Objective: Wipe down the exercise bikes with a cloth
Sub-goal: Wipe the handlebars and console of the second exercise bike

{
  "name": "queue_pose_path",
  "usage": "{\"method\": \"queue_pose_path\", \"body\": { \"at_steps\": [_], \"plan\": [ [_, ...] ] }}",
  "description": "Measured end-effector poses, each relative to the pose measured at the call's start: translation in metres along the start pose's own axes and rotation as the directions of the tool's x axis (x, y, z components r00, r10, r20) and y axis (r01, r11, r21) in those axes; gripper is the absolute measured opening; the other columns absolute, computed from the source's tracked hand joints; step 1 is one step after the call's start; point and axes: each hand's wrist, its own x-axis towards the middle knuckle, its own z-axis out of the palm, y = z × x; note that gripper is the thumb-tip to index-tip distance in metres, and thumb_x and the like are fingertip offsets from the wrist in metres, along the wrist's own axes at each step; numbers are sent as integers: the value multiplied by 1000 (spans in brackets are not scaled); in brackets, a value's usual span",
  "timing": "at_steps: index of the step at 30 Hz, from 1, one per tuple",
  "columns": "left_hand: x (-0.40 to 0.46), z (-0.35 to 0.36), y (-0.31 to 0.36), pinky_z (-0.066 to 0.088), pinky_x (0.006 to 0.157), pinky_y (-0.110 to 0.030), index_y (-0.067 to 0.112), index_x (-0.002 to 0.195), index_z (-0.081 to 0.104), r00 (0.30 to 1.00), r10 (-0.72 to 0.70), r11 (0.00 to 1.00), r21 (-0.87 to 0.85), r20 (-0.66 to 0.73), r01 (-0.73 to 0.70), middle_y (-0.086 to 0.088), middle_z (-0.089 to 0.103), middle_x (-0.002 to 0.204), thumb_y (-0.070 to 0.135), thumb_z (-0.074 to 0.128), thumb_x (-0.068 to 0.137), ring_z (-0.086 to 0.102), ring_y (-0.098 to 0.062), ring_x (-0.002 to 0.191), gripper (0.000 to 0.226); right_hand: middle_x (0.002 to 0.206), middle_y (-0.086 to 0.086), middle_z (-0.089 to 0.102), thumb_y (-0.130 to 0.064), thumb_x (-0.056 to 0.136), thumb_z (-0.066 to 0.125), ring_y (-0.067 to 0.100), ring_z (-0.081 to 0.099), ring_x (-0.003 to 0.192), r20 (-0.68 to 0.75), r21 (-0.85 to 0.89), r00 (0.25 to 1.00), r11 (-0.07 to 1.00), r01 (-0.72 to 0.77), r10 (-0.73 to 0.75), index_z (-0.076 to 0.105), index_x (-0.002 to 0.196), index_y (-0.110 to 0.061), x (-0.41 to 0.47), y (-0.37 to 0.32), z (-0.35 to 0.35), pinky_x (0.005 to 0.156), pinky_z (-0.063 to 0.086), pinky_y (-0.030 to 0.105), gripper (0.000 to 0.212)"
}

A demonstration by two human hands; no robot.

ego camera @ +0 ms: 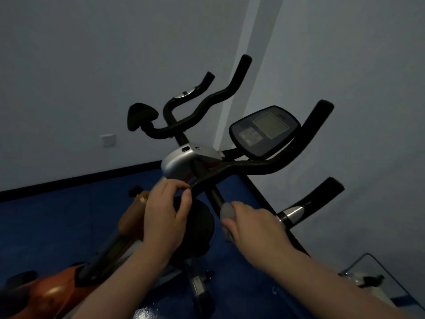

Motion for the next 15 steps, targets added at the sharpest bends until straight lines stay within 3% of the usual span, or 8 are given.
{"method": "queue_pose_path", "body": {
  "at_steps": [4, 7, 10, 15],
  "plan": [
    [1, -1, 2, 39, 76, -18, 33, 90, 53, 1000, -9, 1000, -23, 22, 9, 20, 52, 87, 39, 42, 91, 51, 1, 87, 12, 115, 8, 58, -41, 100, 36, 25, 57, 99, 68, 202, 986, 966, -163, 152, 49, 118, -12, 42, -17, -1, 74, 37, 32, 37],
    [0, -2, 1, 36, 76, -13, 32, 88, 53, 999, -19, 1000, -20, 37, 20, 16, 54, 86, 38, 42, 90, 51, 0, 86, 13, 108, 3, 62, -42, 97, 44, 20, 58, 94, 102, 214, 984, 963, -165, 146, 52, 117, -17, 25, -10, -3, 69, 35, 29, 33],
    [1, -1, 1, 31, 79, -6, 30, 88, 55, 999, -23, 1000, -12, 38, 24, 14, 56, 87, 38, 42, 90, 50, 0, 85, 15, 94, 3, 62, -42, 93, 51, 24, 60, 91, 61, 224, 979, 953, -203, 195, 58, 99, -15, 33, -15, -6, 66, 37, 30, 28],
    [1, -4, 3, 35, 78, -14, 25, 92, 57, 999, 5, 1000, -10, 41, -4, 9, 57, 92, 34, 41, 91, 49, -3, 86, 18, 104, 9, 64, -37, 93, 53, 27, 59, 96, 8, 400, 941, 862, -312, 338, 60, 106, -12, 61, -35, -1, 75, 44, 34, 30]
  ]
}}
